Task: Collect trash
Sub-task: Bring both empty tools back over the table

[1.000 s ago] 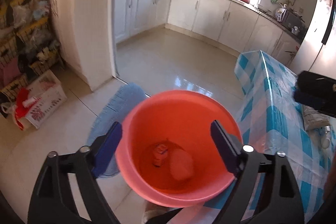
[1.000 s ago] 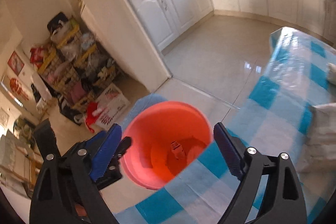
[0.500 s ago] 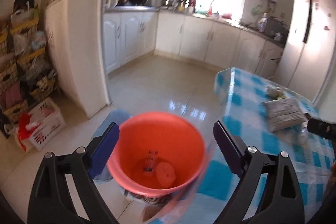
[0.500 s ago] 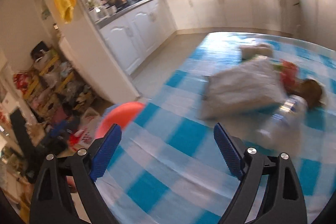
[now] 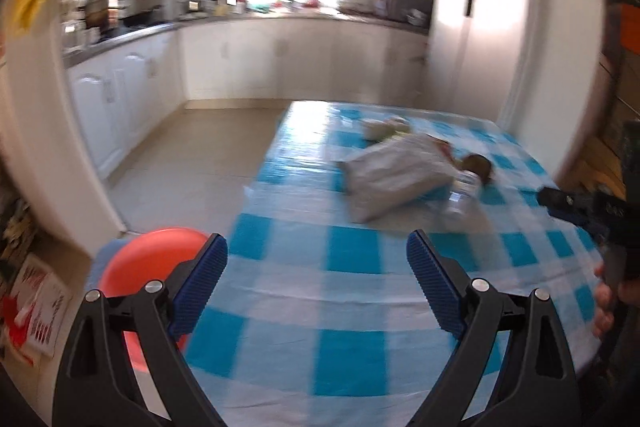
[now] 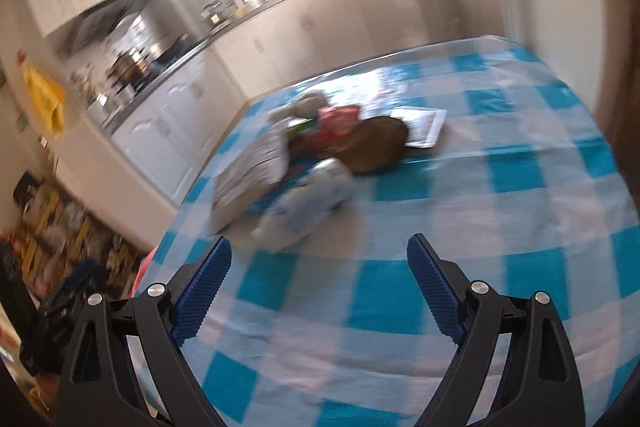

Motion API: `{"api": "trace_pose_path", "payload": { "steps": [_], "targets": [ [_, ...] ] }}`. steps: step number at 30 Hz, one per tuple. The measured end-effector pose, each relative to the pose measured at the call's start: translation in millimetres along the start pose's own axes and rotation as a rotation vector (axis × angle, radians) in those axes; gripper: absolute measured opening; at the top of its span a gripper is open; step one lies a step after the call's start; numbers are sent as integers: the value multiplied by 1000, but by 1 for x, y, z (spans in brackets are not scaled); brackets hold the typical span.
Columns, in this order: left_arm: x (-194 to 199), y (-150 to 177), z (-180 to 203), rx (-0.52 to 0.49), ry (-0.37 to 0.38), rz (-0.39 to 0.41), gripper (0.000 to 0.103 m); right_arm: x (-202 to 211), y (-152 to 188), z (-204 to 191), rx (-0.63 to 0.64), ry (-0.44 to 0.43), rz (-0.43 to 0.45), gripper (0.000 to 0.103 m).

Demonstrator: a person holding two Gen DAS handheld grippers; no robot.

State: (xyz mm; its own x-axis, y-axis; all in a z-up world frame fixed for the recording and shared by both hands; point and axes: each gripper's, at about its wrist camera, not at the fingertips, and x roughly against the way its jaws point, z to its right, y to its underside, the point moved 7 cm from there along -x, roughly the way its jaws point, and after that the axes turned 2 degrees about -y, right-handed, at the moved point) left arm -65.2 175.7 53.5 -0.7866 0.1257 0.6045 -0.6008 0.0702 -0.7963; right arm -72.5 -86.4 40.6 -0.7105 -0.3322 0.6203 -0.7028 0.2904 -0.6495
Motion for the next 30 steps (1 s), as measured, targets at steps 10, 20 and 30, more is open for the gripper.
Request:
{"api": "trace_pose_path", "payload": {
  "steps": [10, 20, 30],
  "targets": [
    [-47, -21, 55, -79, 109, -84, 91, -5, 2, 34, -89, -43, -27, 89],
    [-119, -36, 80, -453, 231, -180, 91, -38, 7, 2, -96, -174, -127, 89],
    [-163, -51, 85, -591, 435, -318, 91, -62, 2, -20, -84, -195, -170, 89]
  ]
}}
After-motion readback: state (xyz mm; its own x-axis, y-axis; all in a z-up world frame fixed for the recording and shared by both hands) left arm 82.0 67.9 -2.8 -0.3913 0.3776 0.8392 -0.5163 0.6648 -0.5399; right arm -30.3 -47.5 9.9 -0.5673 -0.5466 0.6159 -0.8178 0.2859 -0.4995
